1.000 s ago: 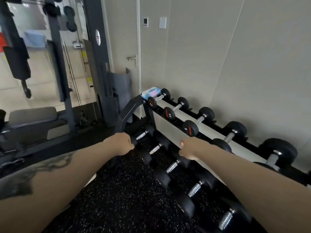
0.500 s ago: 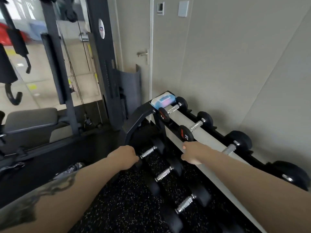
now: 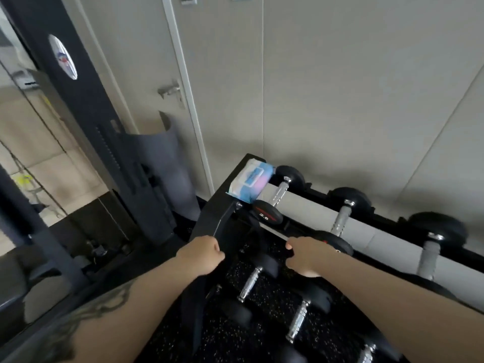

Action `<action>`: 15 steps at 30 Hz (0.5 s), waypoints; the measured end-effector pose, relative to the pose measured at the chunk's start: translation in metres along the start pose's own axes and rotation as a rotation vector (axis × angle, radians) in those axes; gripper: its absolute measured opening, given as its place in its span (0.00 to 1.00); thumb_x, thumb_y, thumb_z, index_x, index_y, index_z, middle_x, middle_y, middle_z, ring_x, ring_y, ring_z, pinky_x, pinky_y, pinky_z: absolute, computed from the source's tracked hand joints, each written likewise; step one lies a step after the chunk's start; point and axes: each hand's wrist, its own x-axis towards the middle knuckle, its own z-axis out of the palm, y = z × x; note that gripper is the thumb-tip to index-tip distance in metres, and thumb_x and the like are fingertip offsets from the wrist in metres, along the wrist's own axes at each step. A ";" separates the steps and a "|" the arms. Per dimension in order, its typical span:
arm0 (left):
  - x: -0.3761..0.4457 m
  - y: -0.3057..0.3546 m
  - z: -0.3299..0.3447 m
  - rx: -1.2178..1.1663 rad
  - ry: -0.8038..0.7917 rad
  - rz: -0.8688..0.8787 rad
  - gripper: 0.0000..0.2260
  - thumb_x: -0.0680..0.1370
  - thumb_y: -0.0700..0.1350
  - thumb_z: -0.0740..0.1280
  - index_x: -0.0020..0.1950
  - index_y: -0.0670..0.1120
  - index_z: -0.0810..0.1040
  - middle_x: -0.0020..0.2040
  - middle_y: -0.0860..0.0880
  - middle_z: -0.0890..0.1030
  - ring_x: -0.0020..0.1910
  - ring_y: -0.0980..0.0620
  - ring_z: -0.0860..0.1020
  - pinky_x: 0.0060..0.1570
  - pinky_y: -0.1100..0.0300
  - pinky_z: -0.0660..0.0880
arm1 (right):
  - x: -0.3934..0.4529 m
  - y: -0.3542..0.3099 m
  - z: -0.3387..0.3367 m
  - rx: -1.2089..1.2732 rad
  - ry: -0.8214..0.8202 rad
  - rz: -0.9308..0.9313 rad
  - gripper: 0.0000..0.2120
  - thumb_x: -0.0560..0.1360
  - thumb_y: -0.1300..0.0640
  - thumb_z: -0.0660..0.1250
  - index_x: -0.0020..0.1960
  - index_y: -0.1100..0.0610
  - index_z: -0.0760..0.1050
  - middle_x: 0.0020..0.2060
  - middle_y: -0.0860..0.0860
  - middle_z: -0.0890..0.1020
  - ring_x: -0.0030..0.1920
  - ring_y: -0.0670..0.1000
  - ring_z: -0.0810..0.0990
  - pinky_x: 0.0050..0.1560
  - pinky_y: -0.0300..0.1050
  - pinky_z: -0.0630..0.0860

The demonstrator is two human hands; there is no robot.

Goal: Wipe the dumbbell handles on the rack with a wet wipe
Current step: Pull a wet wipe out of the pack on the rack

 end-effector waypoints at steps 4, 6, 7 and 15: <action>0.063 0.009 -0.010 0.033 -0.021 0.095 0.09 0.77 0.50 0.62 0.50 0.48 0.79 0.48 0.50 0.81 0.48 0.50 0.79 0.50 0.56 0.75 | 0.053 0.002 -0.030 0.005 0.037 0.087 0.19 0.76 0.50 0.59 0.66 0.52 0.68 0.62 0.51 0.74 0.60 0.55 0.74 0.57 0.49 0.73; 0.095 0.012 -0.017 0.049 -0.029 0.118 0.09 0.77 0.49 0.62 0.49 0.47 0.79 0.48 0.50 0.81 0.47 0.50 0.79 0.49 0.56 0.75 | 0.086 0.001 -0.044 0.037 0.083 0.118 0.18 0.76 0.50 0.59 0.64 0.51 0.70 0.61 0.51 0.75 0.60 0.55 0.75 0.57 0.48 0.73; 0.112 0.012 -0.022 0.065 -0.032 0.121 0.08 0.77 0.49 0.61 0.47 0.48 0.78 0.46 0.50 0.80 0.45 0.51 0.79 0.48 0.57 0.75 | 0.102 0.000 -0.051 0.046 0.089 0.123 0.18 0.77 0.49 0.58 0.65 0.51 0.70 0.62 0.51 0.75 0.61 0.55 0.74 0.58 0.49 0.73; 0.227 0.028 -0.054 0.084 0.091 0.217 0.13 0.77 0.50 0.61 0.58 0.47 0.78 0.57 0.50 0.78 0.53 0.49 0.78 0.49 0.54 0.76 | 0.198 -0.009 -0.075 0.050 0.024 0.152 0.19 0.77 0.52 0.57 0.66 0.52 0.68 0.60 0.53 0.76 0.57 0.56 0.76 0.55 0.52 0.76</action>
